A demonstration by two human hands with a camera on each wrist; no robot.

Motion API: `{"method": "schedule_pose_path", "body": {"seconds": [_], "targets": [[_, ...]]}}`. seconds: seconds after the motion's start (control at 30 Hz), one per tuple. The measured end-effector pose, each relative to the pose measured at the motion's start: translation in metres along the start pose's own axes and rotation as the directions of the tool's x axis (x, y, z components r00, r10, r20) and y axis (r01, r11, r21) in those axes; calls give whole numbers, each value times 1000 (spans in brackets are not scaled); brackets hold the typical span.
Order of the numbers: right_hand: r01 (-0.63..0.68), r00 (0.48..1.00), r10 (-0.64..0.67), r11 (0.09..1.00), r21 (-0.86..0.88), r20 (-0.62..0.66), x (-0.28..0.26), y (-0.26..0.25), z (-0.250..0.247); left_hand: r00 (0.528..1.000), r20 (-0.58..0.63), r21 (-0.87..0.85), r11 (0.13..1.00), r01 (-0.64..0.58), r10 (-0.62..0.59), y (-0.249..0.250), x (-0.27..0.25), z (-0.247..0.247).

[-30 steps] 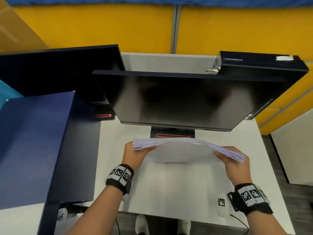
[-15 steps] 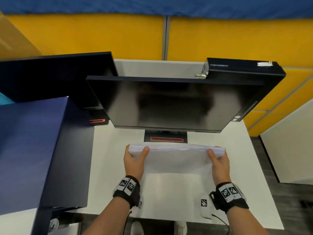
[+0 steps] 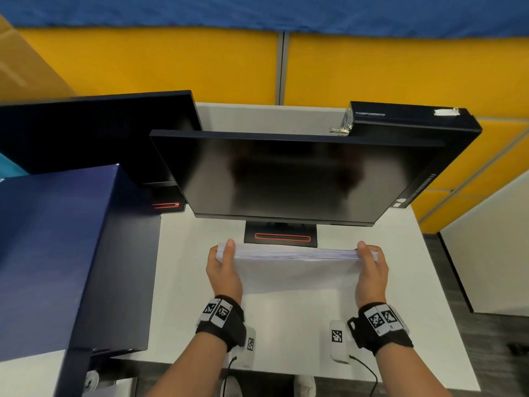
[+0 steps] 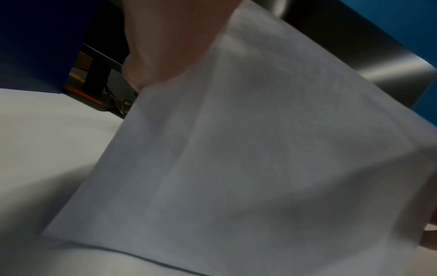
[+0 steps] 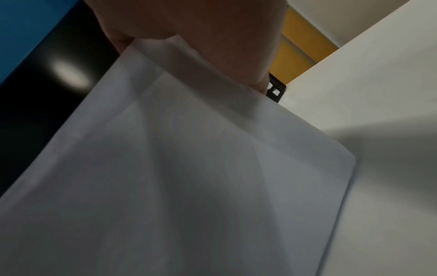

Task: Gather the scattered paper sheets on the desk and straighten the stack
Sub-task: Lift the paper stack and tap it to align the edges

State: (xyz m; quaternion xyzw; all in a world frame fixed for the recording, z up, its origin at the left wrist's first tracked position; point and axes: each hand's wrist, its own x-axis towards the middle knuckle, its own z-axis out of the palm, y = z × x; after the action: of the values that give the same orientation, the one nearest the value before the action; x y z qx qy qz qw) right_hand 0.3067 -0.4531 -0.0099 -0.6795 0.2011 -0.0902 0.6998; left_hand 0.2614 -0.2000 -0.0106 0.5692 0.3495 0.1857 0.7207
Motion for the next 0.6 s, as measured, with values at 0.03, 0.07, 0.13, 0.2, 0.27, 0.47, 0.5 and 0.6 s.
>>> {"method": "schedule_pose_path", "body": {"seconds": [0.03, 0.07, 0.13, 0.2, 0.27, 0.47, 0.5, 0.6], "targets": [[10, 1000, -10, 1000, -12, 12, -1, -1, -1, 1000, 10, 20, 1000, -13, 13, 1, -1, 1], [27, 999, -26, 999, -23, 21, -1, -1, -1, 999, 19, 41, 999, -26, 26, -1, 1, 1], [57, 998, -56, 997, -44, 37, 1, 0, -3, 1000, 0, 58, 998, -6, 6, -6, 5, 1], [59, 997, -56, 996, -61, 48, 2, 0, -4, 999, -26, 40, 999, 29, -28, -8, 7, 2], [51, 996, -45, 996, -77, 82, 3, 1, -7, 1000, -30, 28, 1000, 5, -4, -3, 6, 3], [62, 936, 30, 966, -250, 351, 15, 12, -40, 941, 336, 304, 943, -139, 30, -22, 29, -33], [74, 938, 38, 948, -308, 345, 18, 15, -43, 925, 381, 407, 900, -157, -11, -21, 33, -39], [160, 937, -5, 895, -417, 349, 21, 15, -37, 911, 411, 603, 745, -286, 17, -15, 41, -39]]}}
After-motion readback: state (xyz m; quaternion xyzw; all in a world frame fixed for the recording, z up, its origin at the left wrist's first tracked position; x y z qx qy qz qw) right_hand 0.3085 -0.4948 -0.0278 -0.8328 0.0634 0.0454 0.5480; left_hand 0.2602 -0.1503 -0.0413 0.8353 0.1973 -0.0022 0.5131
